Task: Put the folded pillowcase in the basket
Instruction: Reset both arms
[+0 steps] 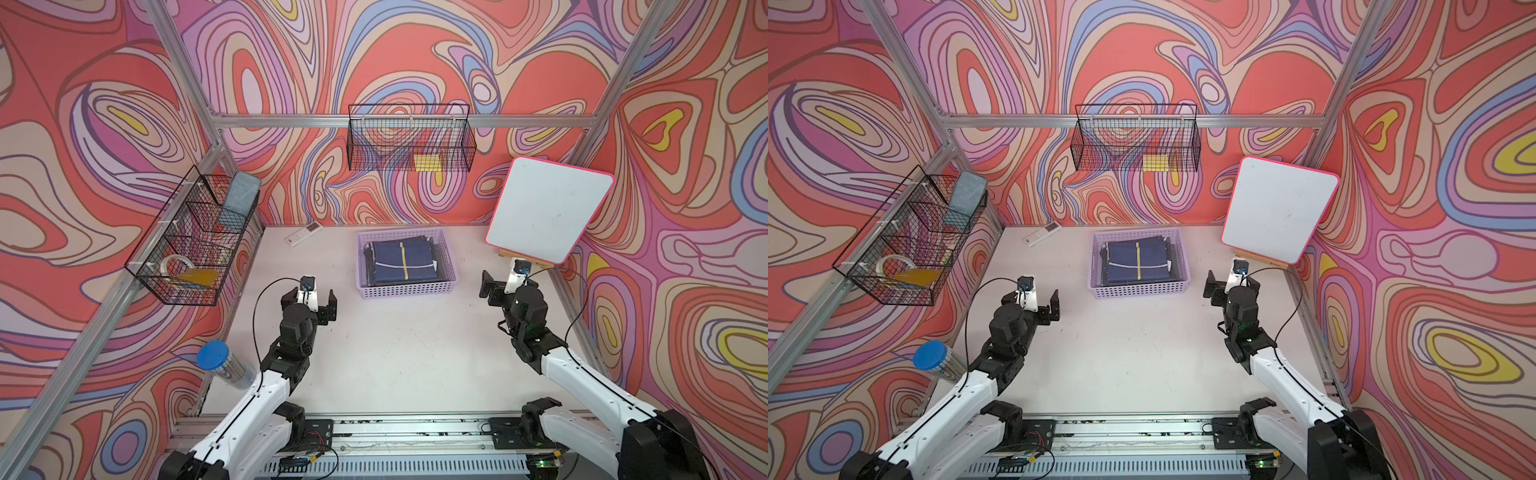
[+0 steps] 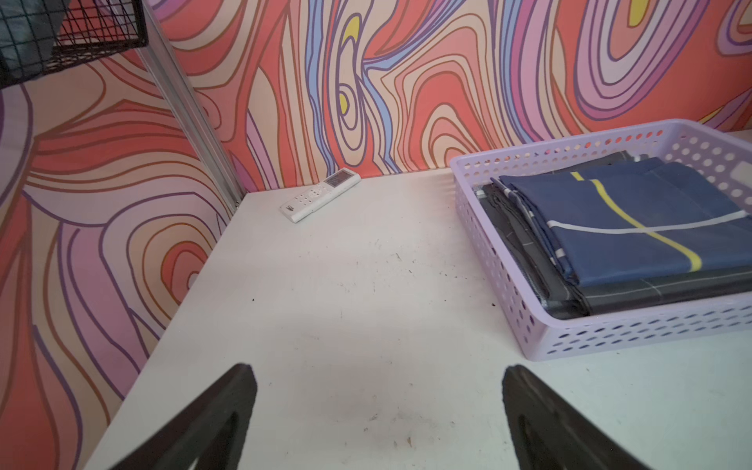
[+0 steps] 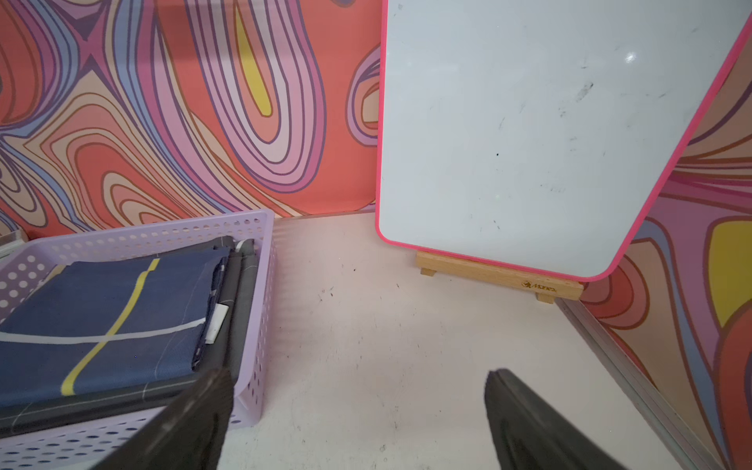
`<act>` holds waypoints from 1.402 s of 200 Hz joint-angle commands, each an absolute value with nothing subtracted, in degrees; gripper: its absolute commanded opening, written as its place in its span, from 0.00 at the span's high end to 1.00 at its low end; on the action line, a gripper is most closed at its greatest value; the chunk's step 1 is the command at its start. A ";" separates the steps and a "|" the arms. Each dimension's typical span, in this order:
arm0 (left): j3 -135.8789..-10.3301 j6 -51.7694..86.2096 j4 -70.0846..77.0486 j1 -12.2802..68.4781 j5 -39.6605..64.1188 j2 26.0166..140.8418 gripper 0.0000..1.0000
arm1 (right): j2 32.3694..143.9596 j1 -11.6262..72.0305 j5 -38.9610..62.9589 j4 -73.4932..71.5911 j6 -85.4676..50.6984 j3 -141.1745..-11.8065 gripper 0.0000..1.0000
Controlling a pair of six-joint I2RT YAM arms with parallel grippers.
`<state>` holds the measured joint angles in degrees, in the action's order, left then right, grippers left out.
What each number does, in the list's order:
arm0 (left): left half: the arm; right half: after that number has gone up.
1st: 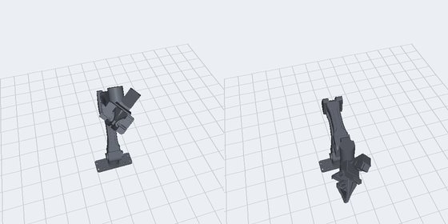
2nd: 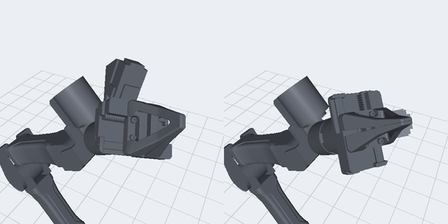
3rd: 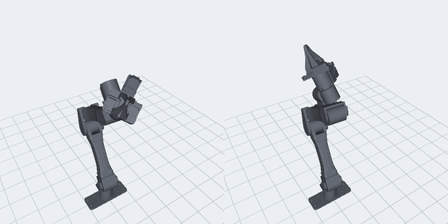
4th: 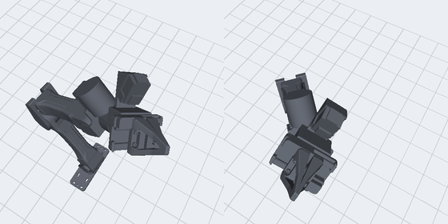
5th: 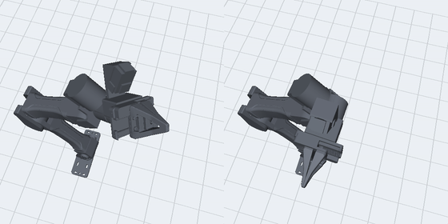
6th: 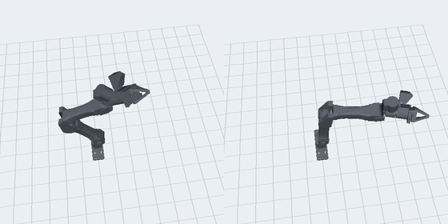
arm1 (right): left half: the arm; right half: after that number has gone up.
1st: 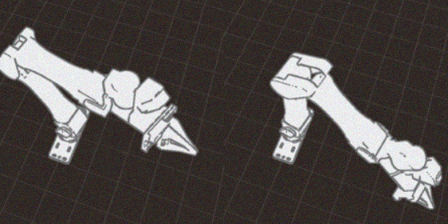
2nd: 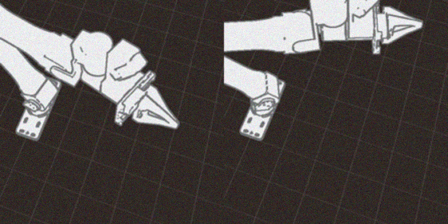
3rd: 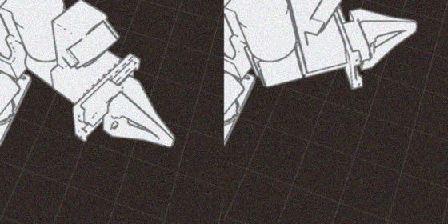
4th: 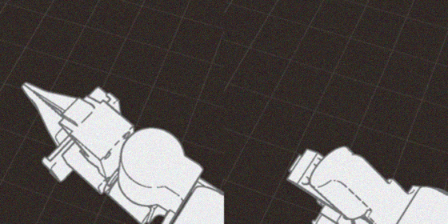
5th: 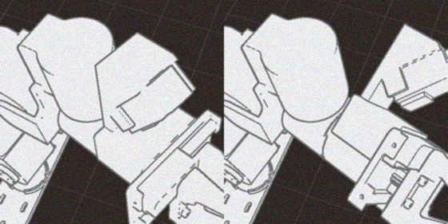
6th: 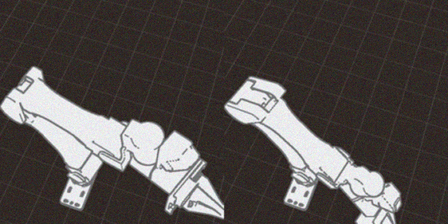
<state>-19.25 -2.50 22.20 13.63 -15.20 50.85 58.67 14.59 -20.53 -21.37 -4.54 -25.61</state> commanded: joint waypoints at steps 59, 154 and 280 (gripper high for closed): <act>-18.77 -0.27 46.42 1.19 -0.42 77.82 0.01 | 62.22 14.27 -24.18 -31.89 -3.97 -22.20 0.02; -21.83 0.97 49.62 0.62 -2.48 87.82 0.01 | 73.41 12.86 -24.64 -44.55 5.24 -21.27 0.02; -21.79 0.90 49.92 0.62 -2.48 87.98 0.01 | 97.97 2.40 -13.88 -57.37 -2.66 -26.00 0.02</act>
